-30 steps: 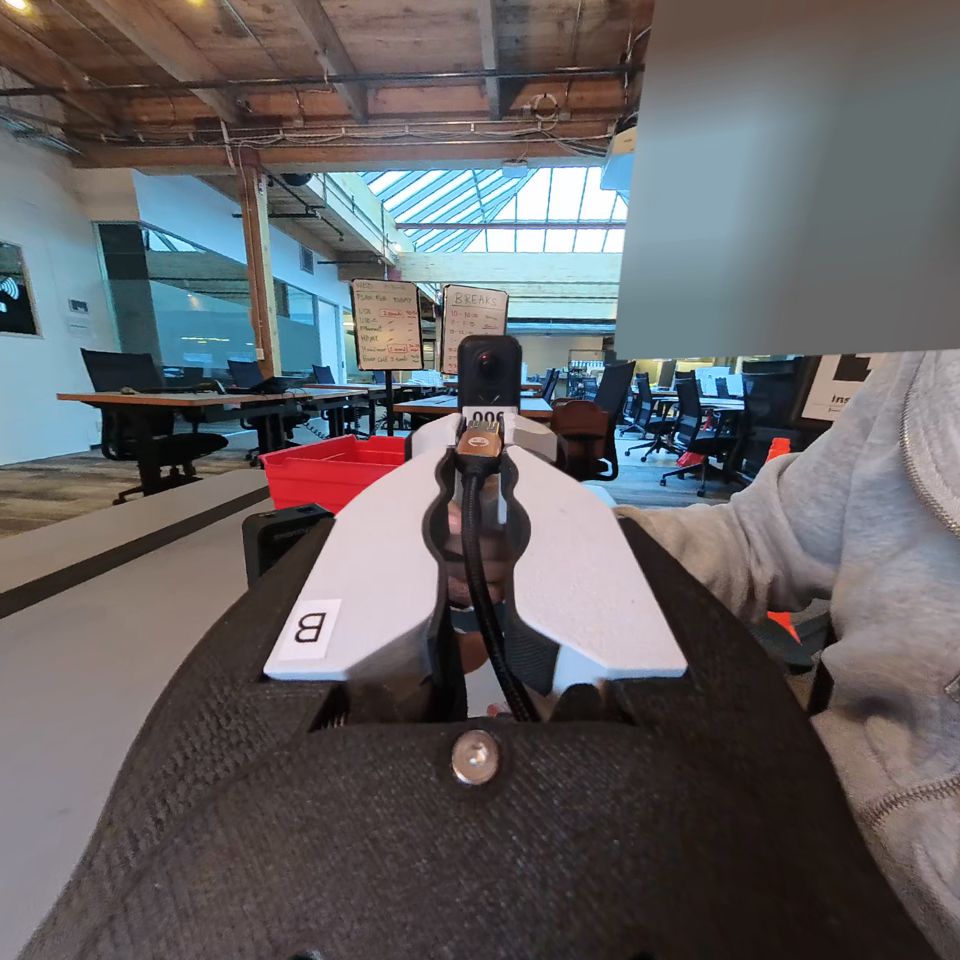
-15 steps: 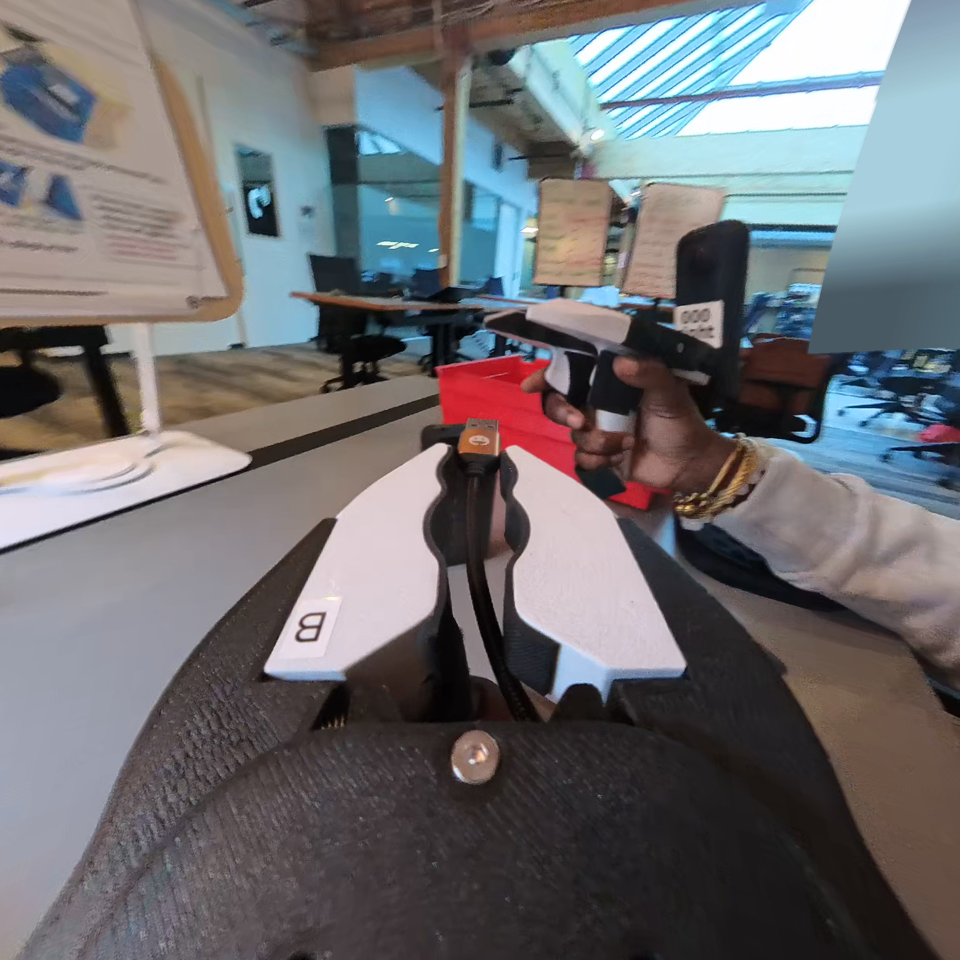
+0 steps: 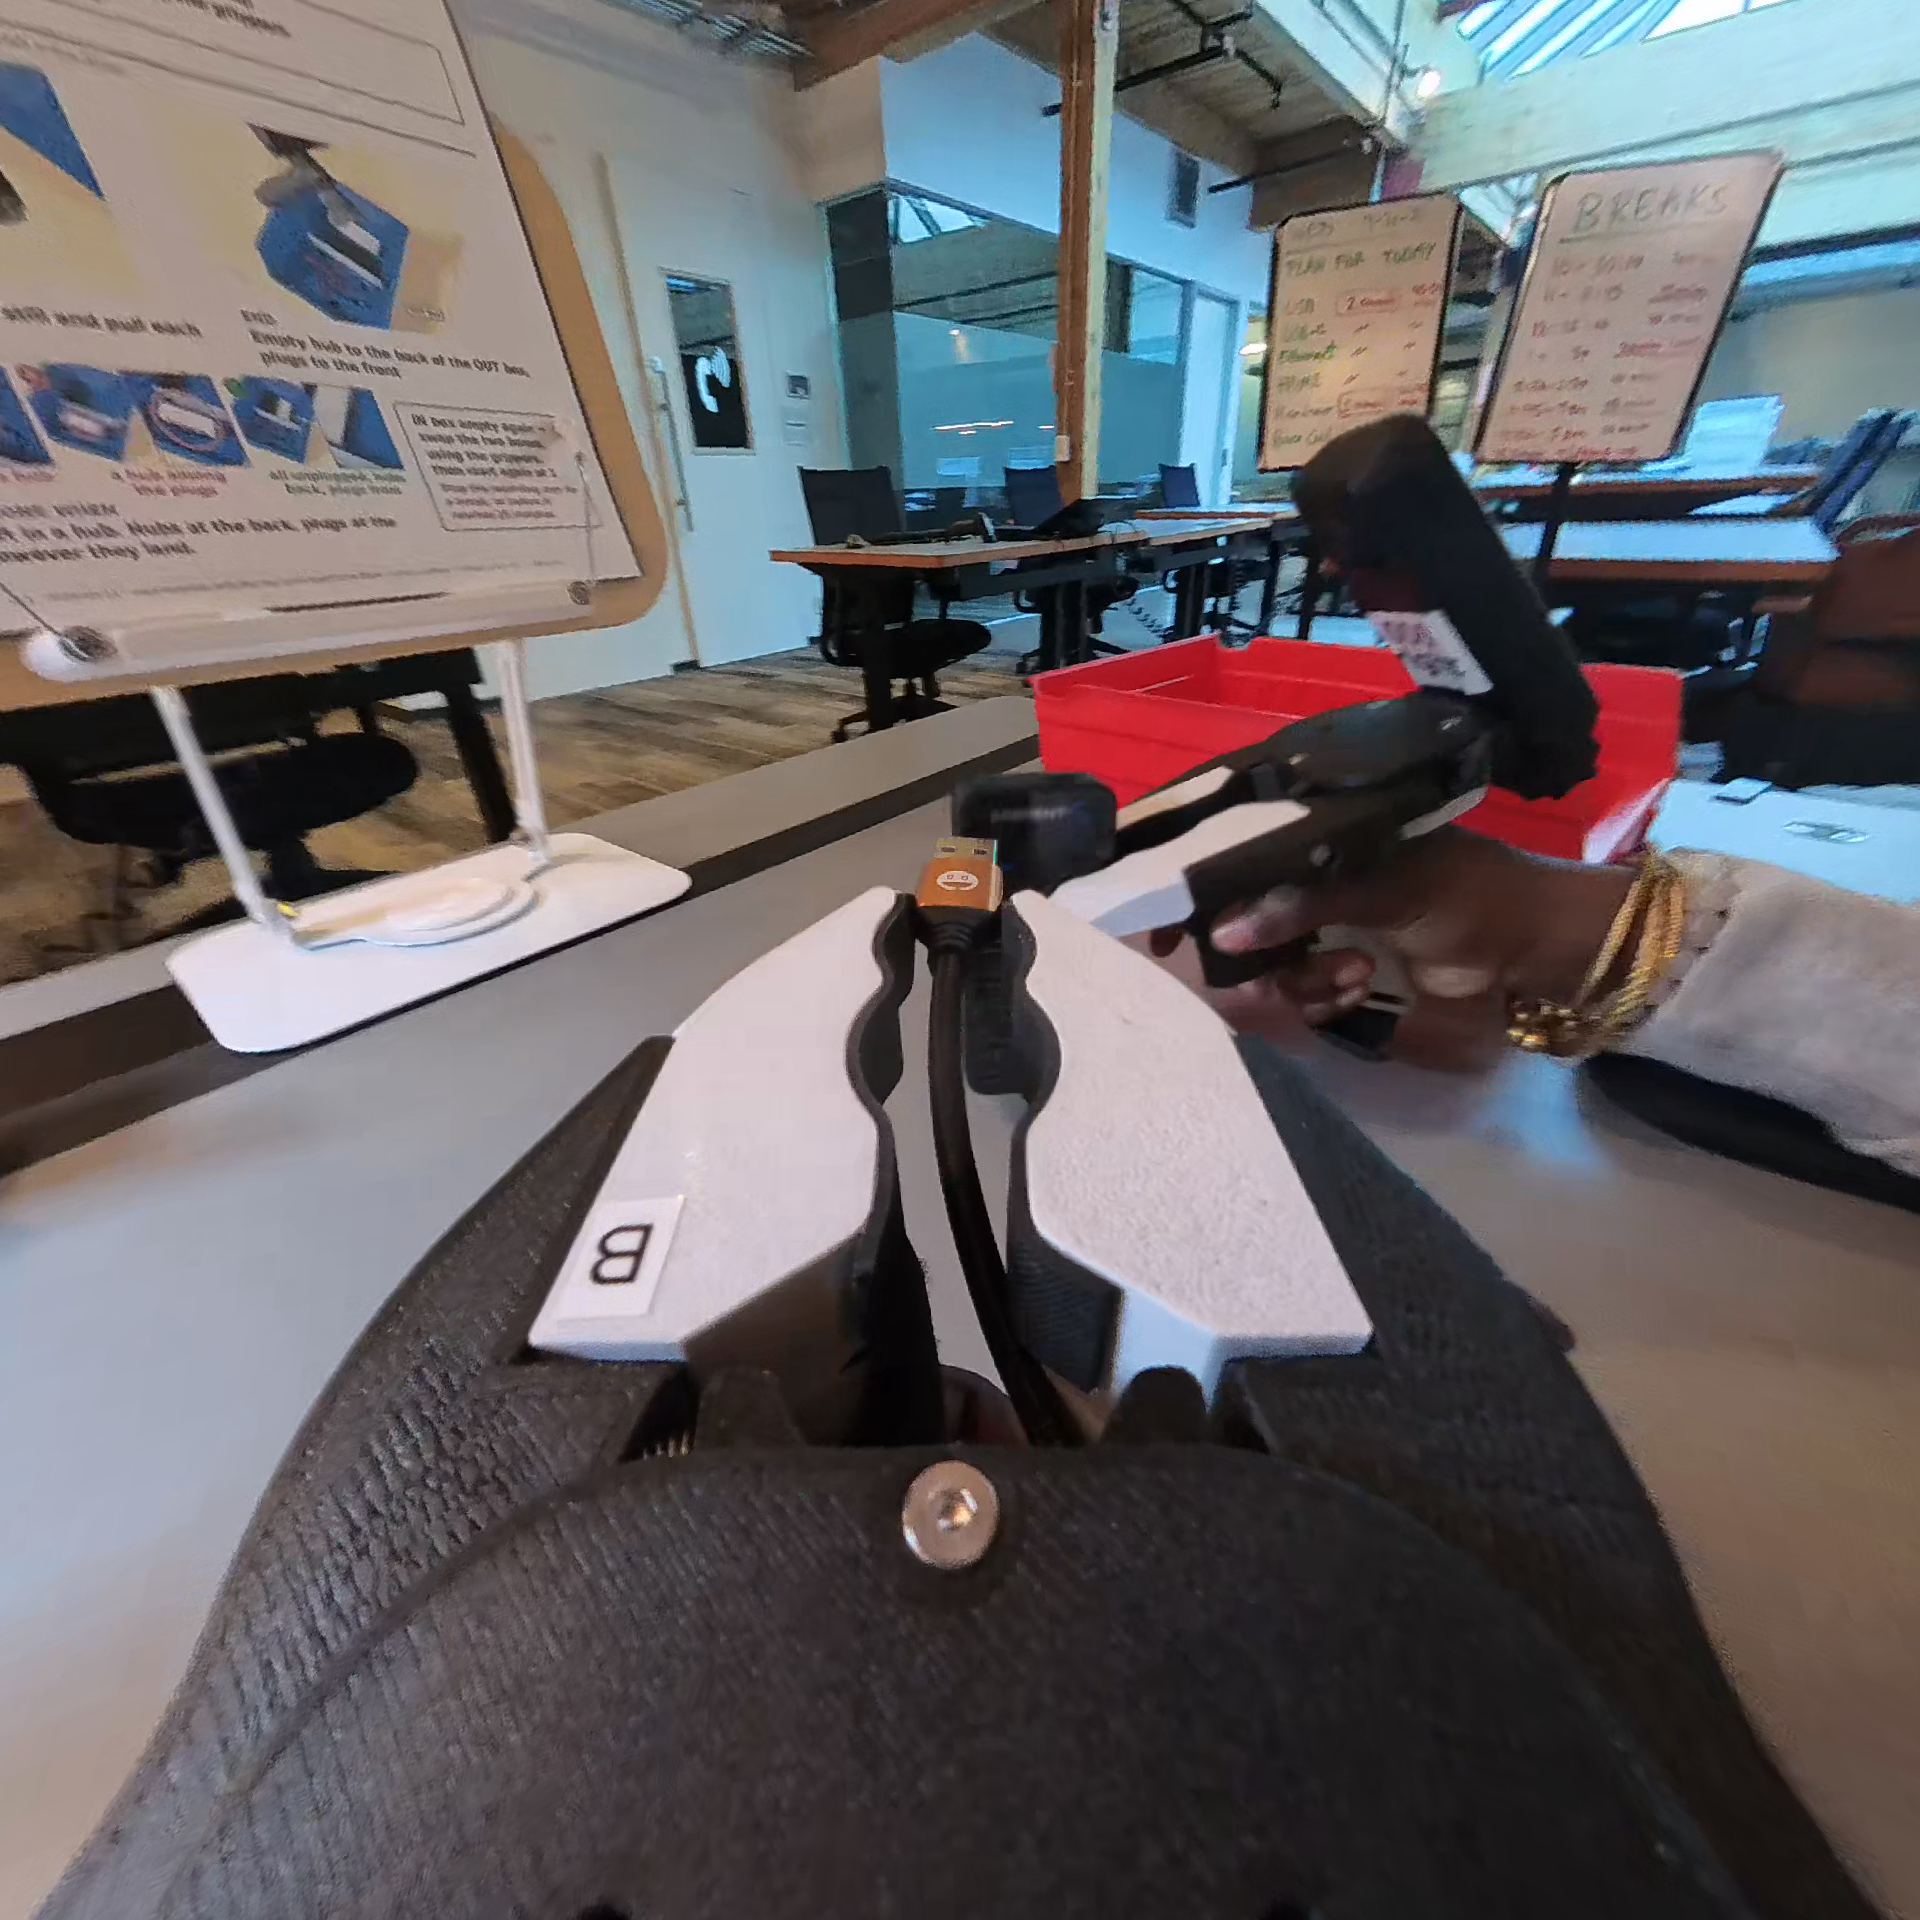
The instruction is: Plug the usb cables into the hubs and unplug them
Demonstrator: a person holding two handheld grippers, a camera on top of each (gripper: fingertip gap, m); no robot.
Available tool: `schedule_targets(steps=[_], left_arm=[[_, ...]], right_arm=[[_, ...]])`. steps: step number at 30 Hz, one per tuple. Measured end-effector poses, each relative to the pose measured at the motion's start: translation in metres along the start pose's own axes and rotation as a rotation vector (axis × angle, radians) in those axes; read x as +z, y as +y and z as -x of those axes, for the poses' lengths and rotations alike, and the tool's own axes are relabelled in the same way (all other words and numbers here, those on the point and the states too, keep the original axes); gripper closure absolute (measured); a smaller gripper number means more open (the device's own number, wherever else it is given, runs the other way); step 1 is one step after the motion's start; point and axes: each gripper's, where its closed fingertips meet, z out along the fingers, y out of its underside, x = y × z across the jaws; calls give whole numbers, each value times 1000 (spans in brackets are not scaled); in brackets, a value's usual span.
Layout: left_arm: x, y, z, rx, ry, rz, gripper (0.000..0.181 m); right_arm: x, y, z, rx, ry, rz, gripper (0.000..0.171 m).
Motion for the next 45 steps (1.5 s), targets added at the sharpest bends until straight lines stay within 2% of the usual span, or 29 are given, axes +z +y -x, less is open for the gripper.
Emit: schedule_targets(steps=[4, 11, 16, 21, 26, 35, 39, 43, 45], left_arm=[[2, 1, 0, 92, -59, 14, 165], [1, -2, 0, 174, -105, 23, 165], [1, 0, 3, 190, -145, 63, 166], [2, 1, 0, 123, -147, 76, 165], [1, -2, 0, 93, -149, 56, 165], [-1, -3, 0, 154, -162, 42, 165], [-2, -7, -3, 88, -129, 8, 165], [-4, -10, -8, -118, -47, -24, 166], [-3, -11, -9, -162, -26, -24, 166]], right_arm=[[-3, -35, 36, 277, -169, -203, 144], [5, -43, 82, 238, -223, -259, 144], [9, -40, 83, 147, -130, -262, 144], [7, -43, 82, -76, 29, -282, 144], [7, -45, 87, -139, 56, -305, 144], [3, -50, 95, -200, 43, -342, 144], [-4, -54, 99, -269, 30, -376, 144], [-8, -56, 101, -340, 29, -394, 143], [-9, -57, 102, -386, 46, -402, 144]])
